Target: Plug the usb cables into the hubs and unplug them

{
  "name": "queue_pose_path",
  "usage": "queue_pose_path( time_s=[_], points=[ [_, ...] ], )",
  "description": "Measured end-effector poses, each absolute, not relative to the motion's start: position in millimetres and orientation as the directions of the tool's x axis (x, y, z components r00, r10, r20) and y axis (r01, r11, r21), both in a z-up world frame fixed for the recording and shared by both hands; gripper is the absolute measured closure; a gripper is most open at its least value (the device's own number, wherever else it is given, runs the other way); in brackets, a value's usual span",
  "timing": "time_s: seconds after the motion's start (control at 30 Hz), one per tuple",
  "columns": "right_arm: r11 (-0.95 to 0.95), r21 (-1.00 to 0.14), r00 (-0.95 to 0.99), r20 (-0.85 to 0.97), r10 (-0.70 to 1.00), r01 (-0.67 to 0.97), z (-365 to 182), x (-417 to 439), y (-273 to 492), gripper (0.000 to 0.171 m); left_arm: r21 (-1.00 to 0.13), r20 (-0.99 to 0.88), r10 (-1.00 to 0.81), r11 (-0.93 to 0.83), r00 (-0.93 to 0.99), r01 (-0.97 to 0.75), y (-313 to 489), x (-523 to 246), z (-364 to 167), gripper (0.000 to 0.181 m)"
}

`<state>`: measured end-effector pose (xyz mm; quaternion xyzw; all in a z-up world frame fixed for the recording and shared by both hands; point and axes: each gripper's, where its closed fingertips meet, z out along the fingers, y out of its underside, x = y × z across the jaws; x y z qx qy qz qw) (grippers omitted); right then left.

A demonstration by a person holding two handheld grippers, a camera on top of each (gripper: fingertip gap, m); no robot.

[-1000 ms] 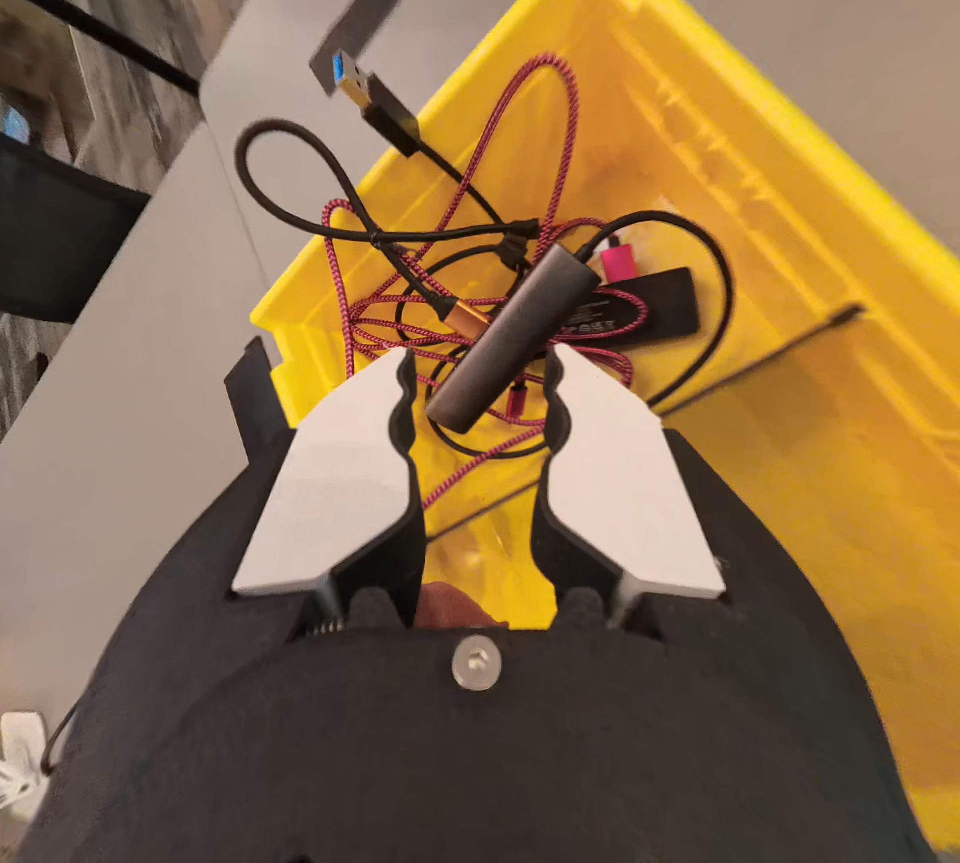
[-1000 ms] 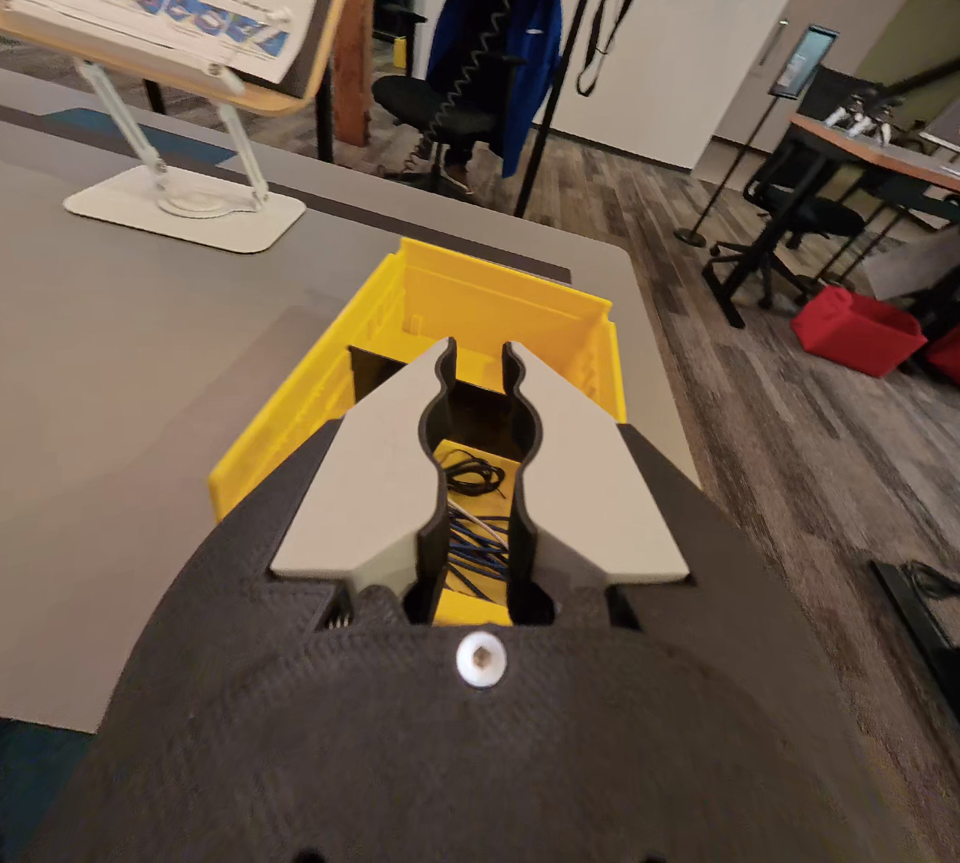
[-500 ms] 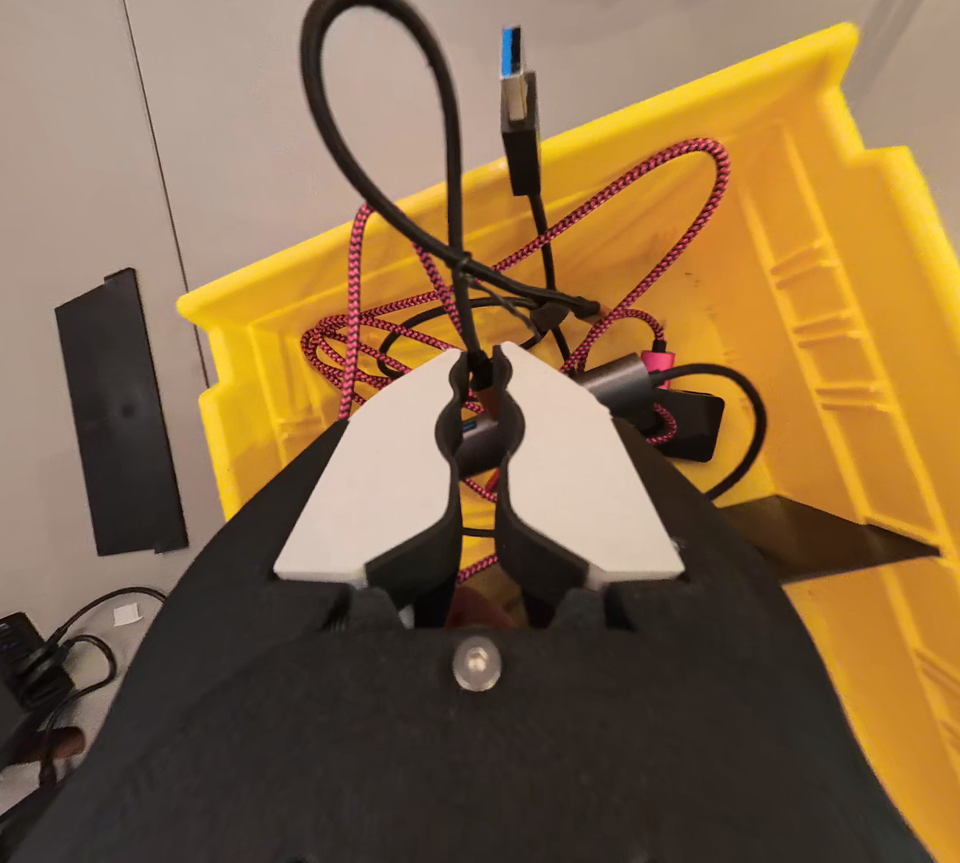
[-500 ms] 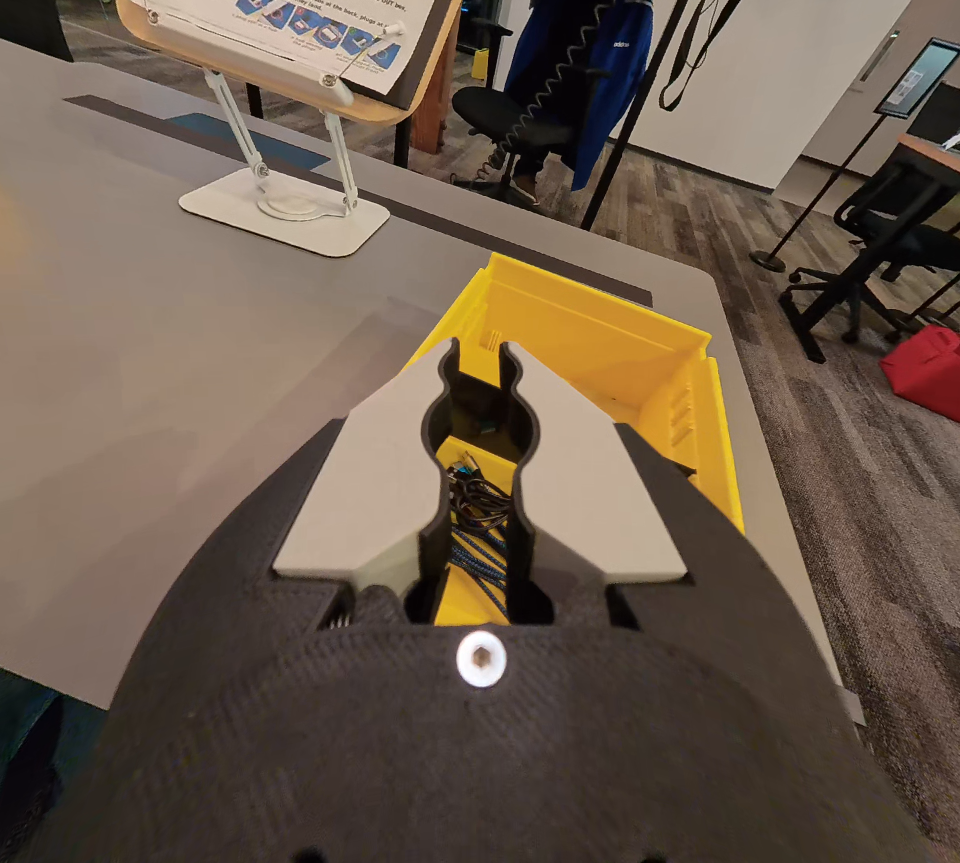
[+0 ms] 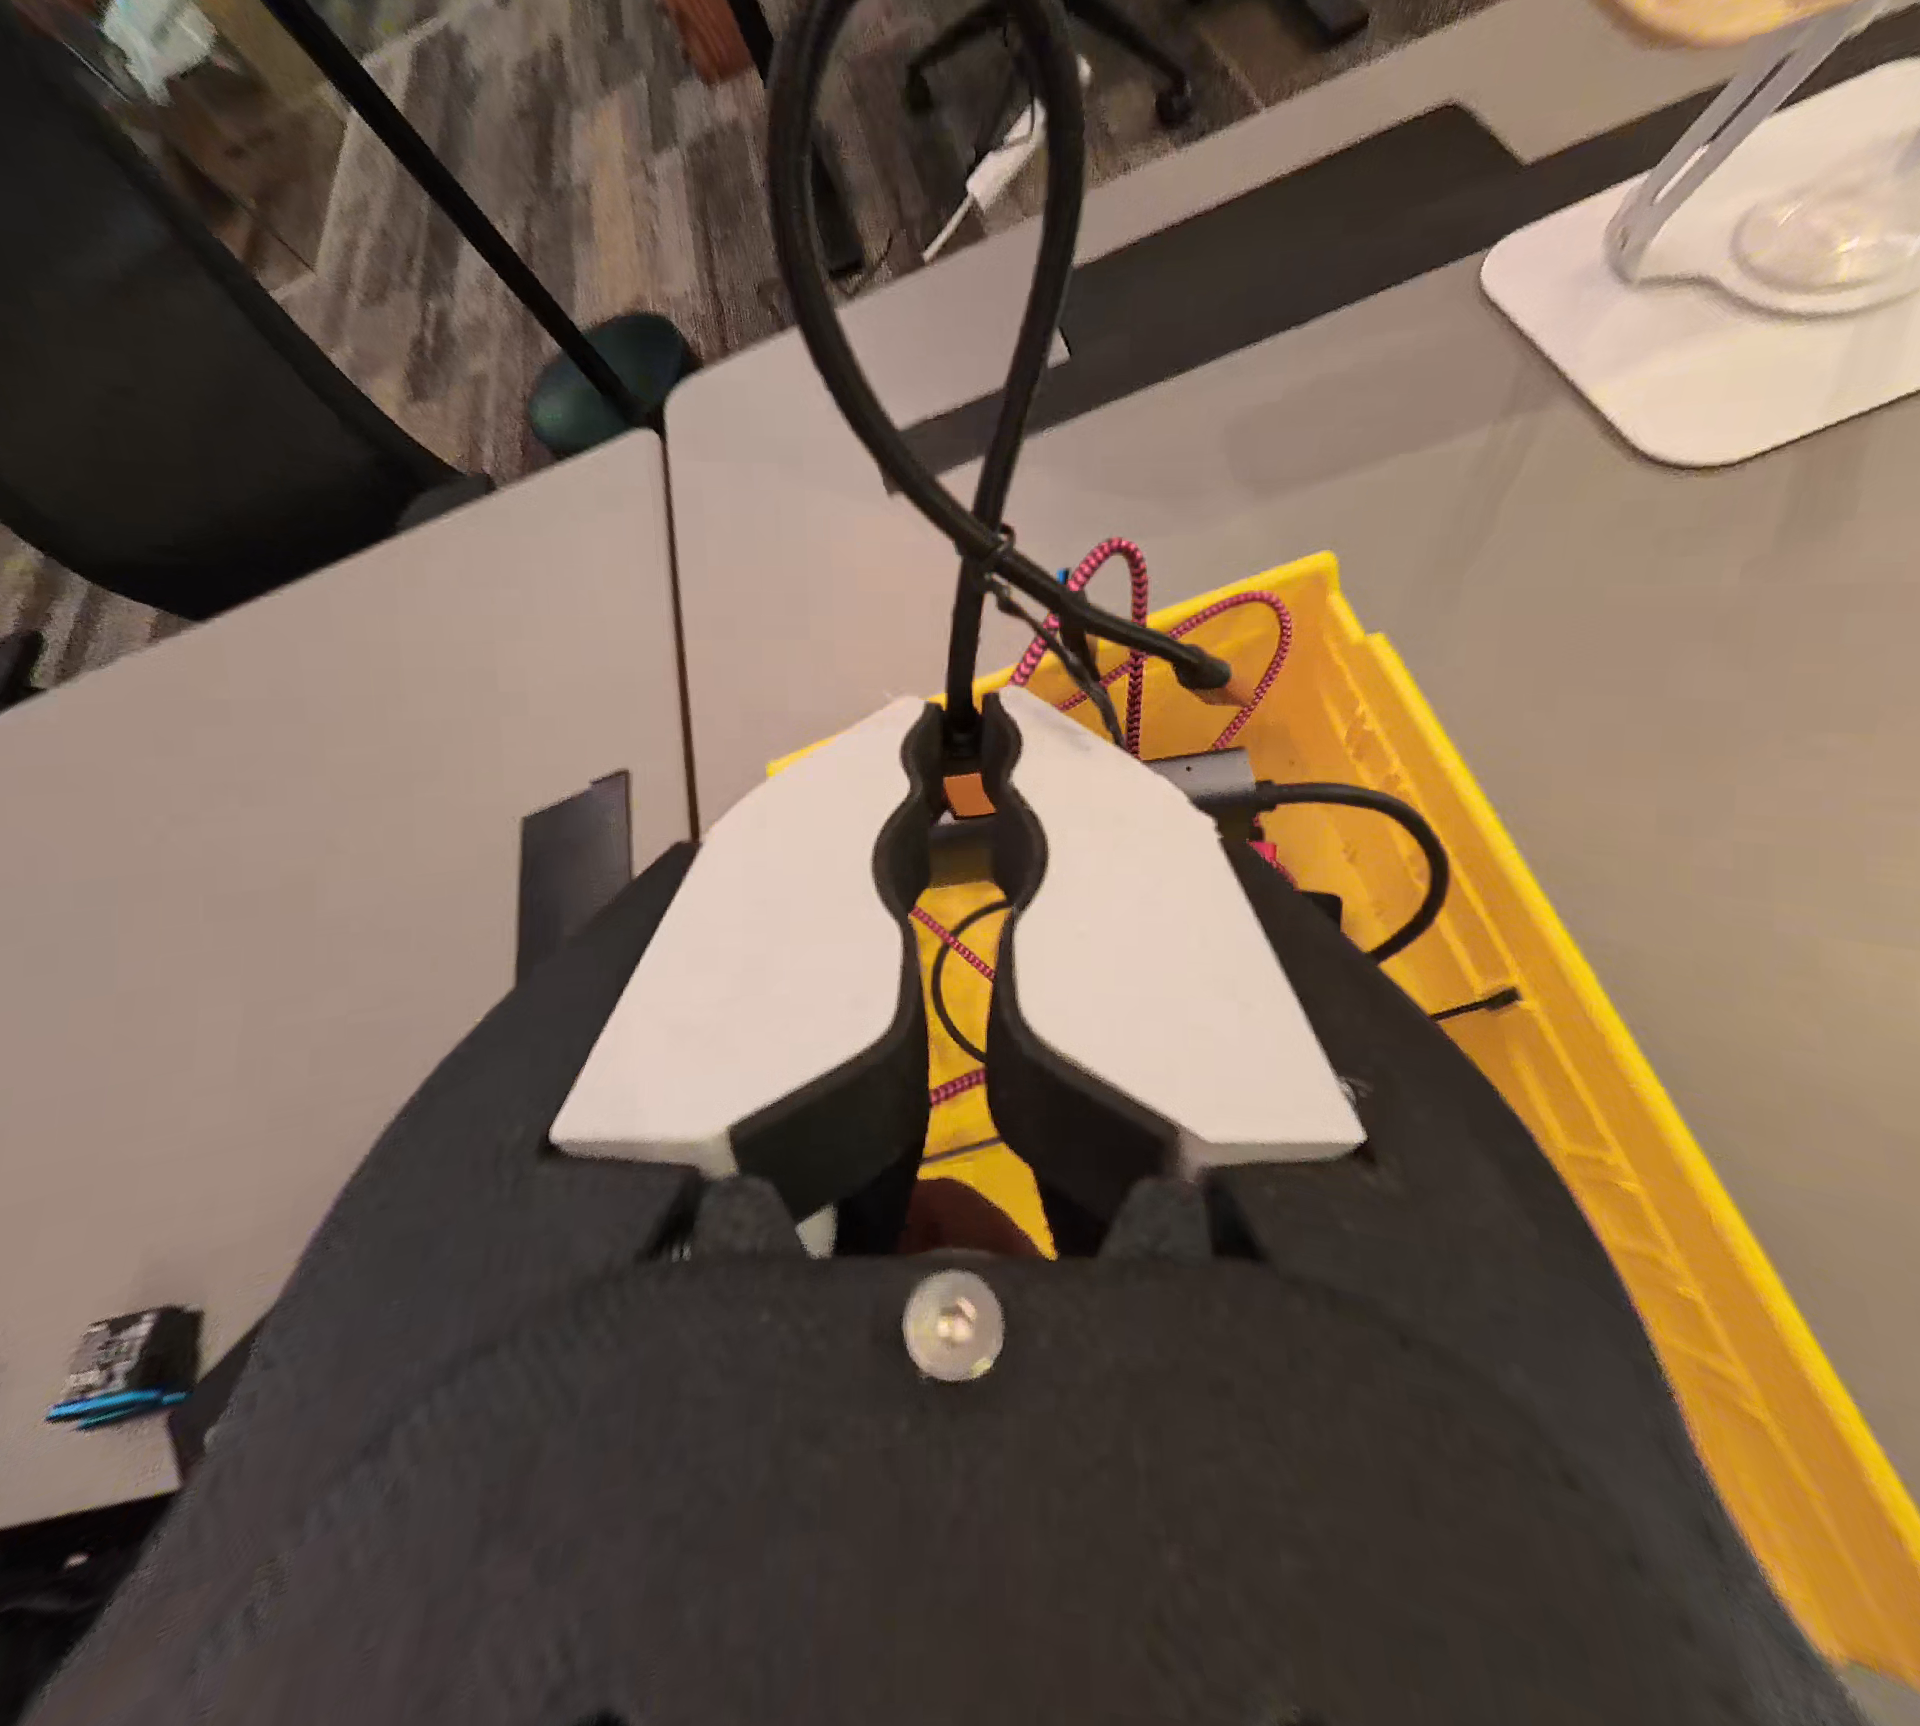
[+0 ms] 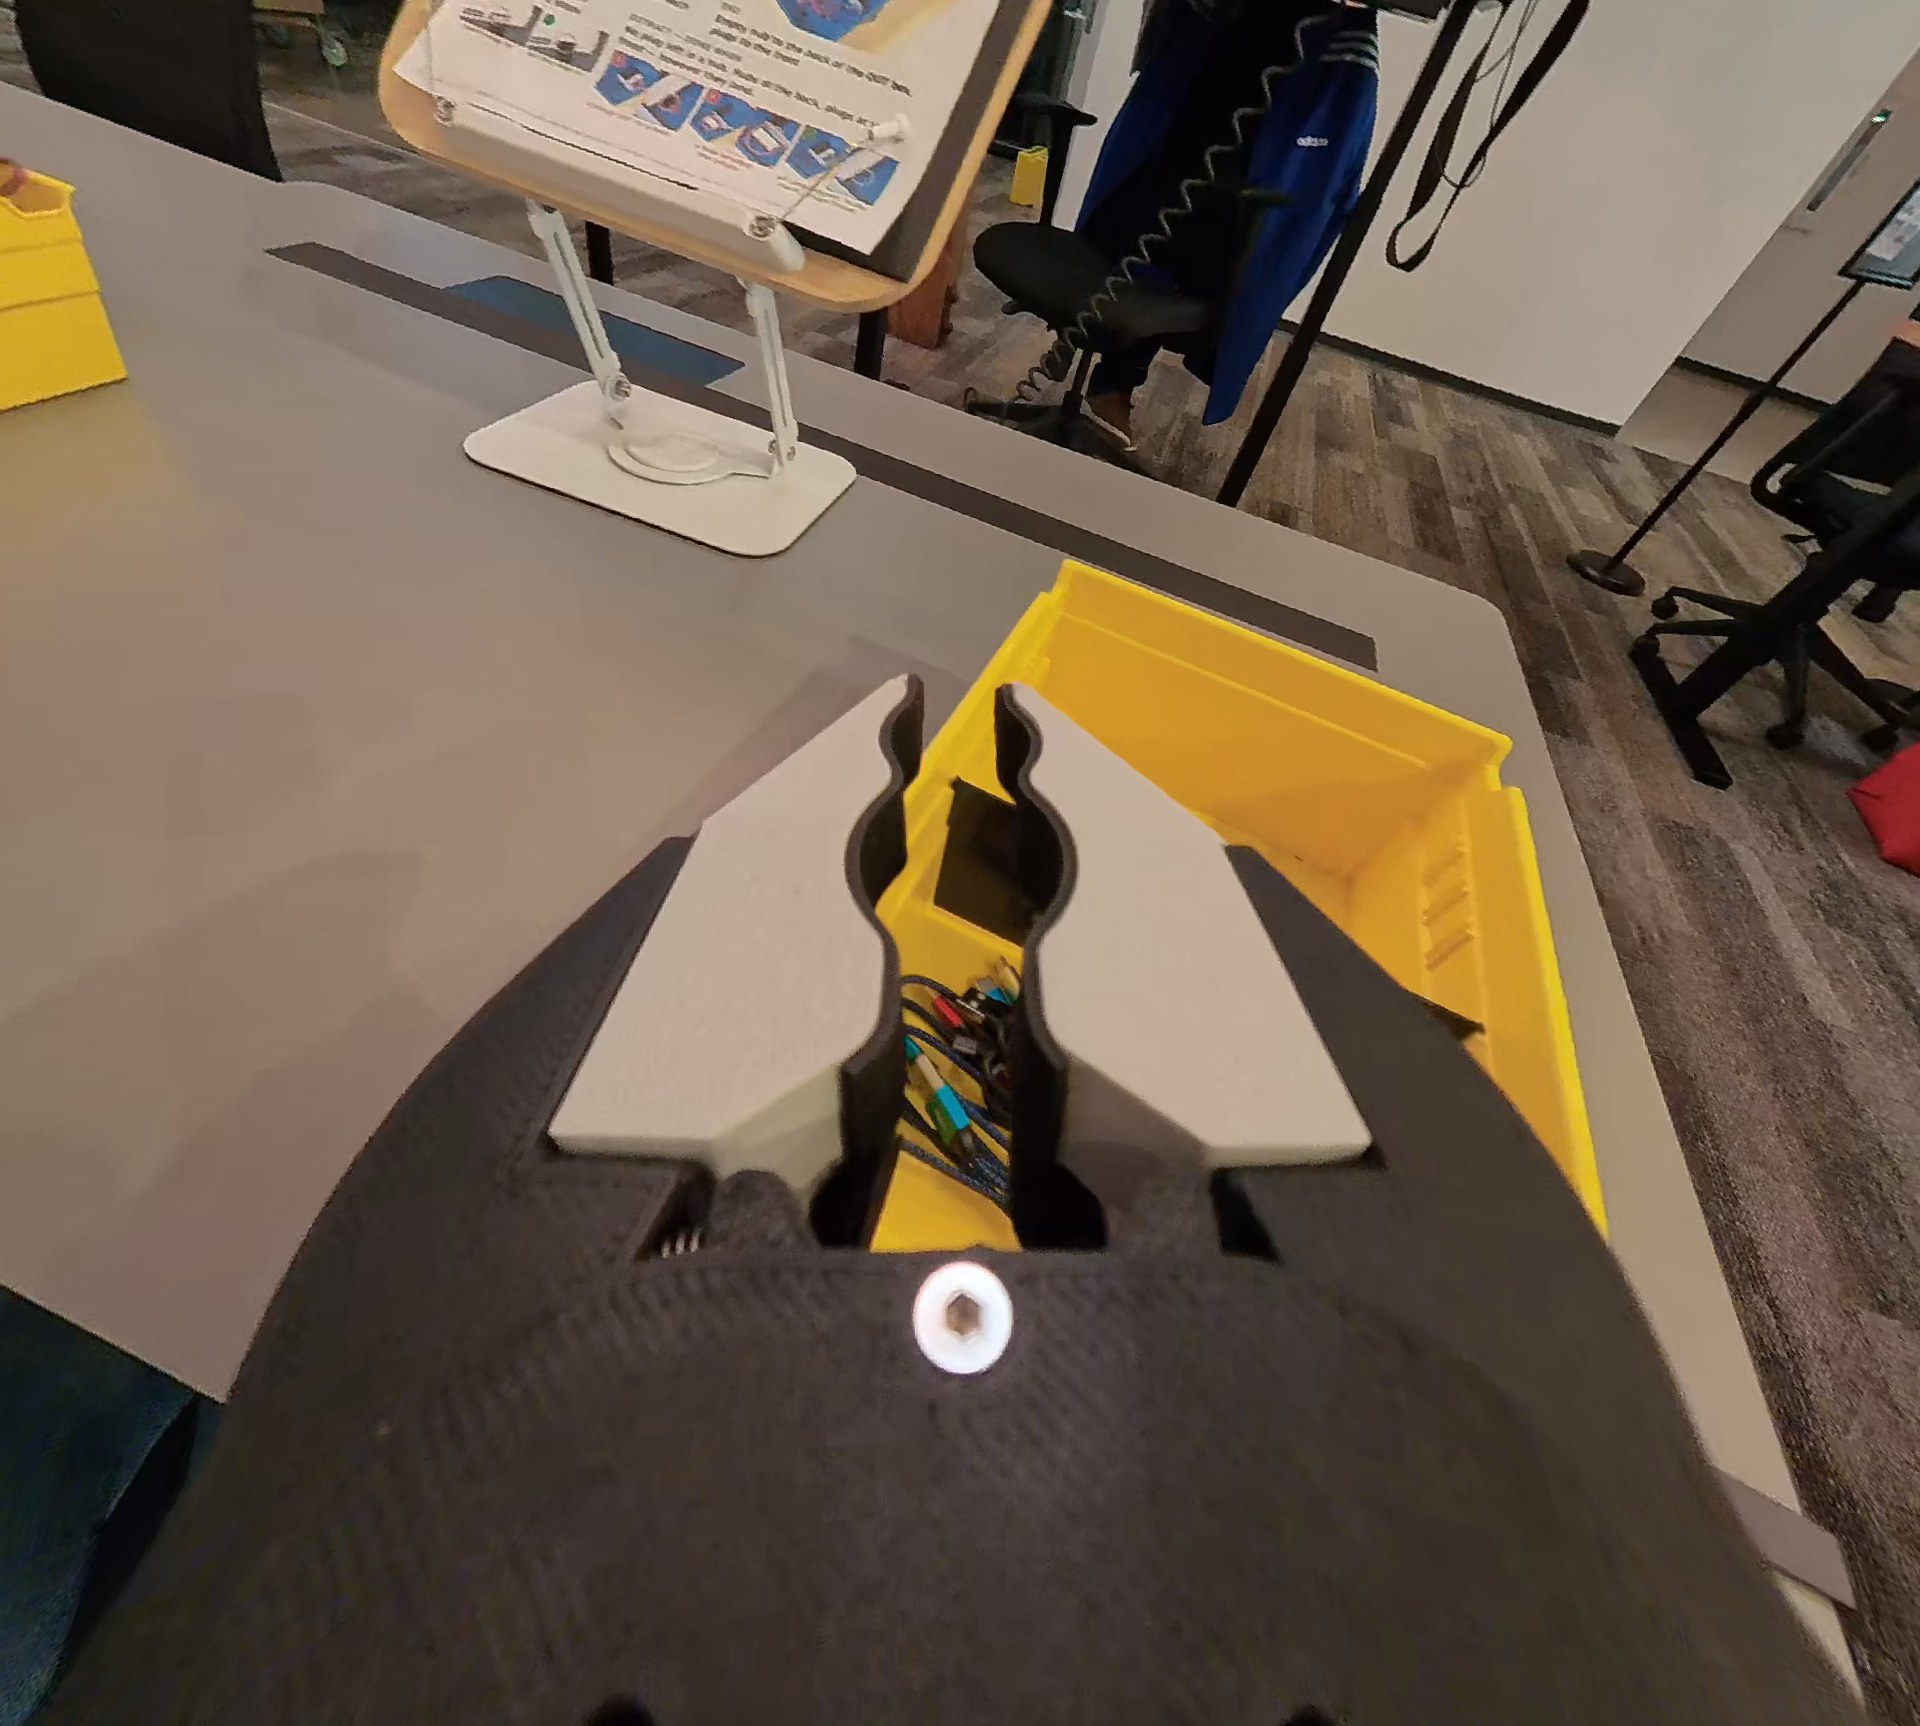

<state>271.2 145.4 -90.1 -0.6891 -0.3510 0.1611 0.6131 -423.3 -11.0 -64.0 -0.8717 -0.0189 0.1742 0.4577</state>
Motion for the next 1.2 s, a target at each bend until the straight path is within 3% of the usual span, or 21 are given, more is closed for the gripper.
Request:
queue_pose_path(
  time_s=[0.53,0.87,1.2],
  points=[
    [0.043,-0.961,0.646,0.216,0.732,0.273,-78,242,132,0.161,-0.871,-0.431,0.265,-0.370,0.862,-0.322,-19,-400,88,0.175],
    [0.038,-0.964,0.640,0.204,0.741,0.262,-81,242,132,0.162,-0.865,-0.480,0.280,-0.308,0.832,-0.395,-4,-388,139,0.175],
    [0.030,-0.966,0.633,0.192,0.750,0.258,-83,237,130,0.162,-0.861,-0.509,0.331,-0.200,0.794,-0.468,5,-380,225,0.175]
  ],
)
